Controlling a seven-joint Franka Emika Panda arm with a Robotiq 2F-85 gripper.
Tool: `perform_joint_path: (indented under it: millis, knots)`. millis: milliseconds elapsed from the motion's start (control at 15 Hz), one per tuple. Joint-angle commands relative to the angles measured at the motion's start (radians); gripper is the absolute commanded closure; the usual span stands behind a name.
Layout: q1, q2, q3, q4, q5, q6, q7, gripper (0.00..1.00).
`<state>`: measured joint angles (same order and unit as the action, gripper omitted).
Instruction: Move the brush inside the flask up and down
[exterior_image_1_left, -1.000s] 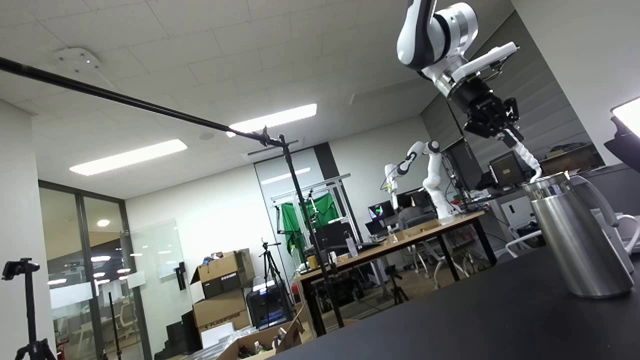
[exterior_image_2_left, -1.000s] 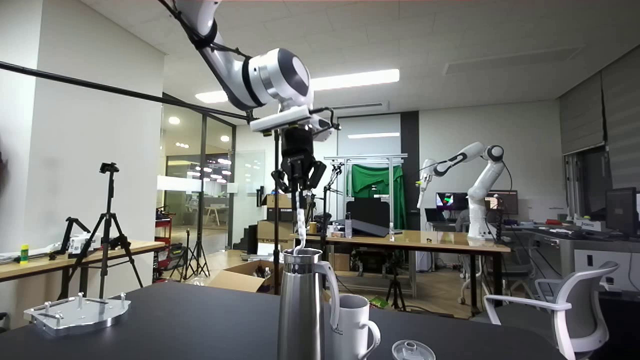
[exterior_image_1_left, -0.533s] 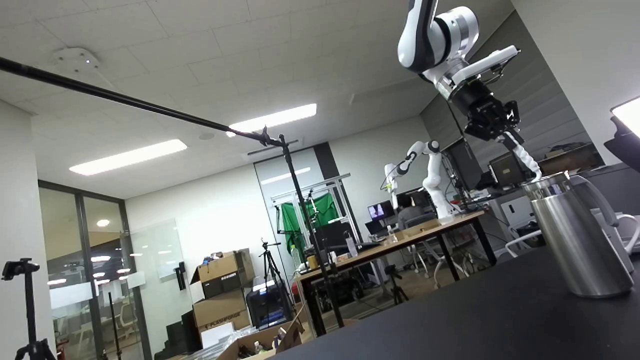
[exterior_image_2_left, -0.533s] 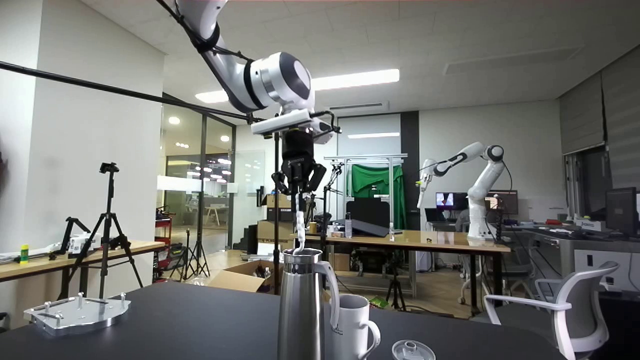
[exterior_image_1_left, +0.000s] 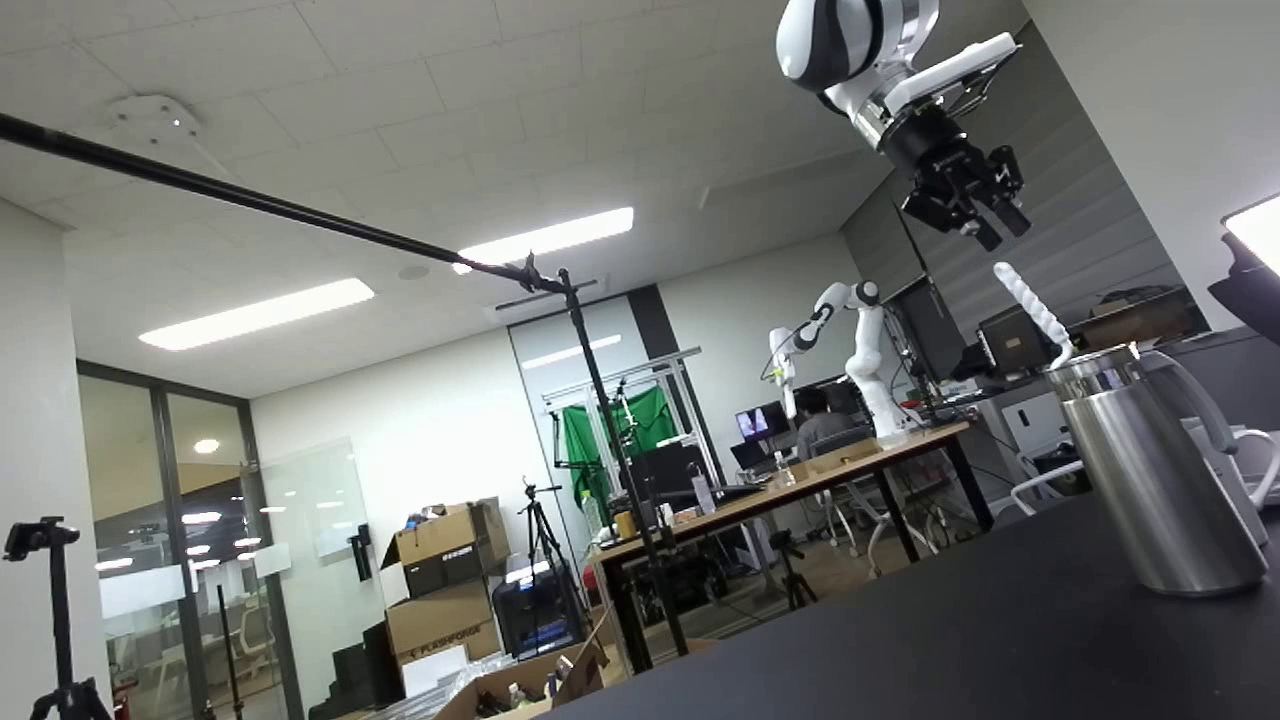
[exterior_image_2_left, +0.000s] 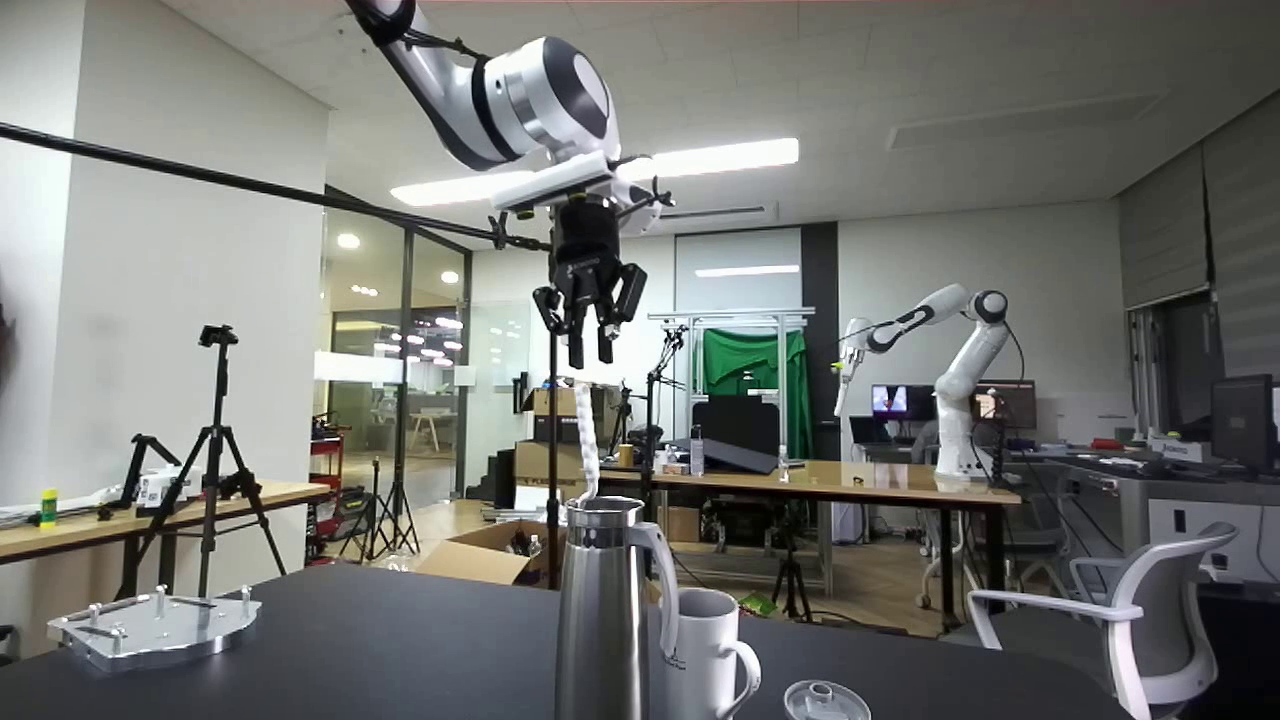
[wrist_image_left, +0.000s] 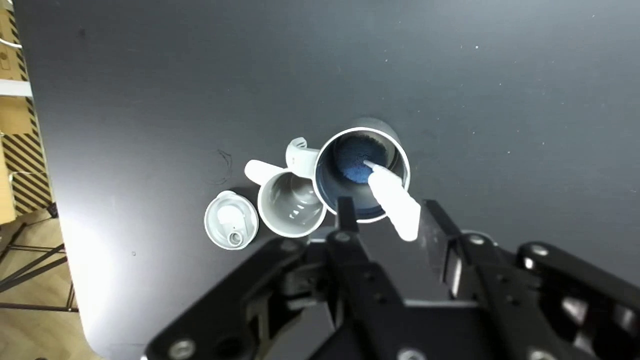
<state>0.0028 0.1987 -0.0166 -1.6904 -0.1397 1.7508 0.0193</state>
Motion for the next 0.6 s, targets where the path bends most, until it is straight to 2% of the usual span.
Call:
perform_joint_path:
  millis: [0, 133, 200, 267, 467, 533]
  knots:
    - [0.001, 0.001, 0.000, 0.017, -0.008, -0.057, 0.001, 0.32]
    - [-0.001, 0.008, 0.001, 0.031, -0.004, -0.108, -0.016, 0.18]
    - [-0.001, 0.002, 0.002, 0.003, 0.000, -0.057, -0.008, 0.12]
    - [-0.001, 0.003, 0.002, 0.002, 0.000, -0.061, -0.010, 0.29]
    - [-0.001, 0.007, 0.002, 0.001, 0.000, -0.059, -0.010, 0.12]
    - [-0.001, 0.007, 0.002, 0.001, 0.000, -0.058, -0.010, 0.12]
